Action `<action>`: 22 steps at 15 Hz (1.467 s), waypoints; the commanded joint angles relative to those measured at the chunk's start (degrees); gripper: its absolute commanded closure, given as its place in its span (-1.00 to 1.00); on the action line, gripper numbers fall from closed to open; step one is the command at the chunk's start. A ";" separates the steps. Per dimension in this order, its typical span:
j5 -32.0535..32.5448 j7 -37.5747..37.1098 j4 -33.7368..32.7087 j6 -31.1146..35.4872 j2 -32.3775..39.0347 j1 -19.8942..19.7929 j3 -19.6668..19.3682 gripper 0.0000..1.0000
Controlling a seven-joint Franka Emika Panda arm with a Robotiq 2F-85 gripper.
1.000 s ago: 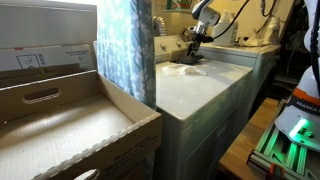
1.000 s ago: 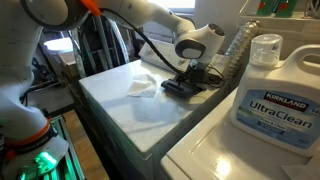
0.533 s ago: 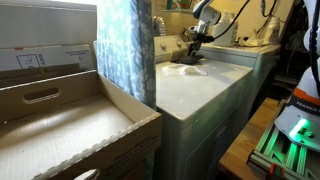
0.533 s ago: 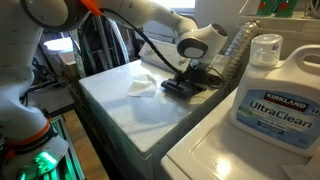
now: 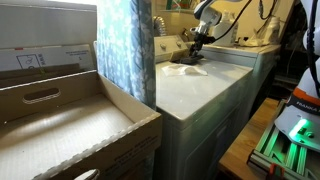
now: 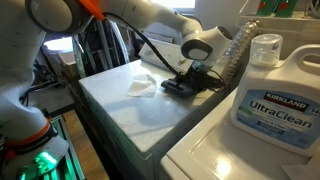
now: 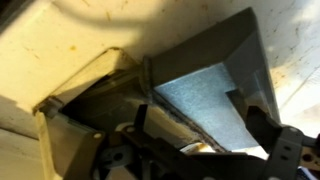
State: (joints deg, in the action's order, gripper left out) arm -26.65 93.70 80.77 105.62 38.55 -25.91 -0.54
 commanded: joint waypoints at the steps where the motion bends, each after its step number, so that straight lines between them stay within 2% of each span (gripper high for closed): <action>1: -0.32 0.48 1.46 5.30 0.38 0.47 -0.04 -1.00; 8: -0.41 -0.18 4.85 9.72 -1.75 1.00 -0.17 -1.00; 15: 3.18 2.79 3.14 1.84 -1.26 0.49 -0.35 -1.00; 17: 4.68 3.56 3.37 1.58 -1.20 0.80 -0.64 -1.00; 22: 2.71 2.11 4.81 9.00 -1.21 1.49 -0.42 -1.00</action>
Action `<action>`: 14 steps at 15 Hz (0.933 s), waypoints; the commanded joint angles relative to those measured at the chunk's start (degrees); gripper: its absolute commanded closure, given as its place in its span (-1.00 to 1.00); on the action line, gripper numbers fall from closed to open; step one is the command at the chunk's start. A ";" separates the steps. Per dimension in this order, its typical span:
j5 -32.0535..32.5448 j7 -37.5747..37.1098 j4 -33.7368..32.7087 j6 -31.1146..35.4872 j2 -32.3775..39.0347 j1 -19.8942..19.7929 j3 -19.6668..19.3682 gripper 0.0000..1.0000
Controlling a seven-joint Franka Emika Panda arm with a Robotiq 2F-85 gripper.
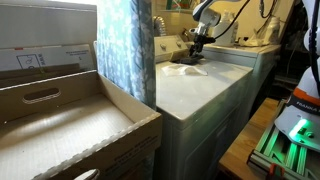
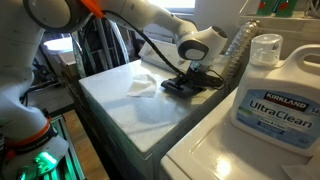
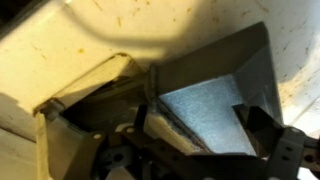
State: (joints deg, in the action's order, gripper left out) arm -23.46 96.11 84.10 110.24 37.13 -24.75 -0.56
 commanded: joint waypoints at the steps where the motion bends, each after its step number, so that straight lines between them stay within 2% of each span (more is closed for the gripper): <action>1: -0.60 -0.60 1.73 5.26 0.39 0.40 -0.48 -1.00; 7: -4.34 -1.30 1.71 6.86 0.07 -0.39 0.31 -1.00; 14: -6.85 -2.12 3.36 11.93 -0.26 0.08 -0.05 -1.00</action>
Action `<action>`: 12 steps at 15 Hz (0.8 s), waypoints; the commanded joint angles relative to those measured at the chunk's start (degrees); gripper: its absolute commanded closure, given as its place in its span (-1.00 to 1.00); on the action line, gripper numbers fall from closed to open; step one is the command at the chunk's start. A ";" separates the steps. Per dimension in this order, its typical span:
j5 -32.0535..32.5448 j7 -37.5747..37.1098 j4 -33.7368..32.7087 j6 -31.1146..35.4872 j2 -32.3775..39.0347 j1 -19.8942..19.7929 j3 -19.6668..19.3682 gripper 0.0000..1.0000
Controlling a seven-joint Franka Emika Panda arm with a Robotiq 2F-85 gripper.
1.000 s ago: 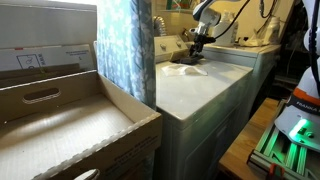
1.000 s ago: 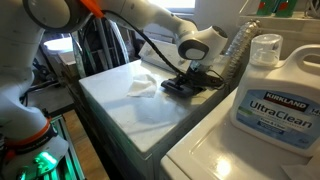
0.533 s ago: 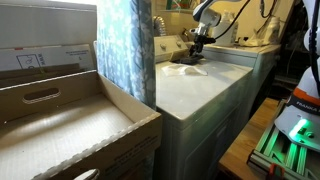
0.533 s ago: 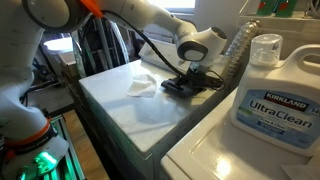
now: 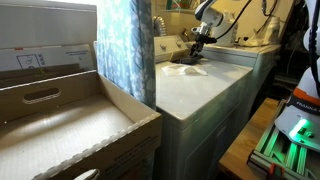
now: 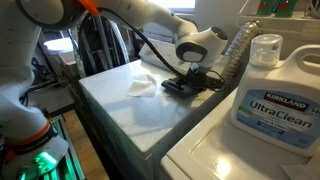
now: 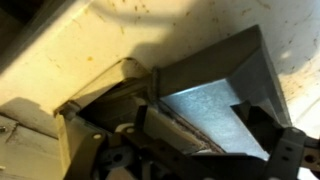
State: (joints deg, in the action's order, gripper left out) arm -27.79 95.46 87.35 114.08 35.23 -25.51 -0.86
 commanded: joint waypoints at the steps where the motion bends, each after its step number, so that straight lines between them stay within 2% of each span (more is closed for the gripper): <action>1: -2.66 -1.64 0.34 8.69 1.58 0.96 0.29 -1.00; 12: -3.45 -3.87 2.03 15.67 1.52 2.00 1.05 -1.00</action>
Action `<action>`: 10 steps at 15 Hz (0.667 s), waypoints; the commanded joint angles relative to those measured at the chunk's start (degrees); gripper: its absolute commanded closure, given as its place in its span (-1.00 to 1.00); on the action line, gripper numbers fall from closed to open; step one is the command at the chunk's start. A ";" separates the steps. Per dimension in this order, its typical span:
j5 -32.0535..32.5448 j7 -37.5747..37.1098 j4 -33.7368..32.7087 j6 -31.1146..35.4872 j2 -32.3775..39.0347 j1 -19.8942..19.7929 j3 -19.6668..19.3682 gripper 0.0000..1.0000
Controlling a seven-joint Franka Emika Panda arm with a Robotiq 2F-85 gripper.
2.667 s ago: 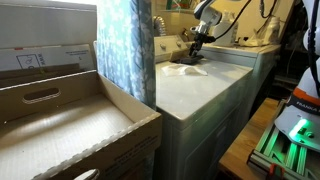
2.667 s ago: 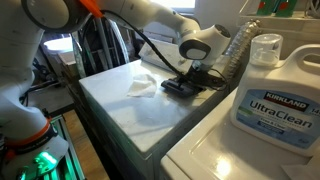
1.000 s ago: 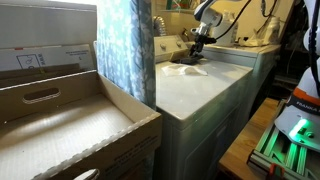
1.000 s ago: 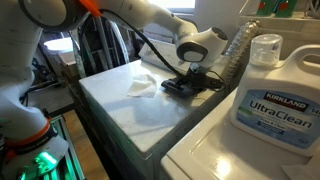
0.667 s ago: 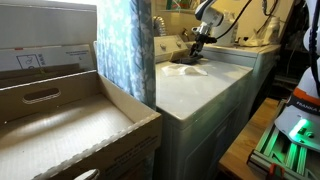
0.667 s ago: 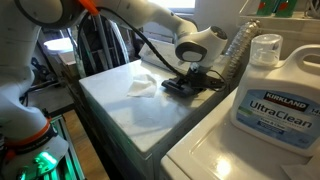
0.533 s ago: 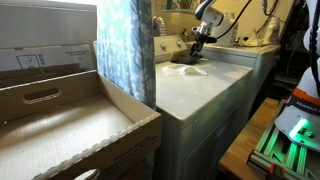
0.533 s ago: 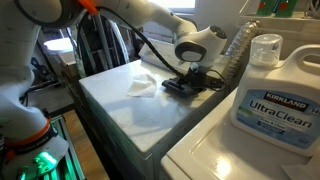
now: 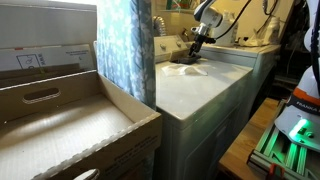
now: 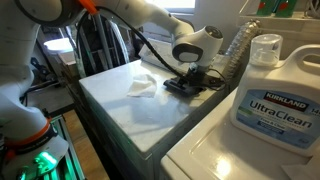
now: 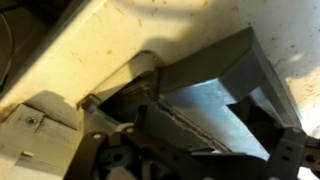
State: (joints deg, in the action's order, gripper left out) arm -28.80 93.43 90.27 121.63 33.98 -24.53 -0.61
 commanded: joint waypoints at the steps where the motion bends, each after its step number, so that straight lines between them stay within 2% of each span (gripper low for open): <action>1: -2.77 -2.03 -0.98 8.84 2.81 0.99 0.98 -1.00; 5: -3.42 -3.01 -1.22 11.56 3.09 1.11 1.33 -1.00; 8: -4.64 -4.94 -1.43 20.17 4.63 1.68 2.85 -1.00; 10: -3.42 -6.82 -0.94 21.42 5.10 1.93 3.32 -1.00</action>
State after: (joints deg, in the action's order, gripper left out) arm -32.13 88.58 90.53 138.43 36.39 -22.89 1.60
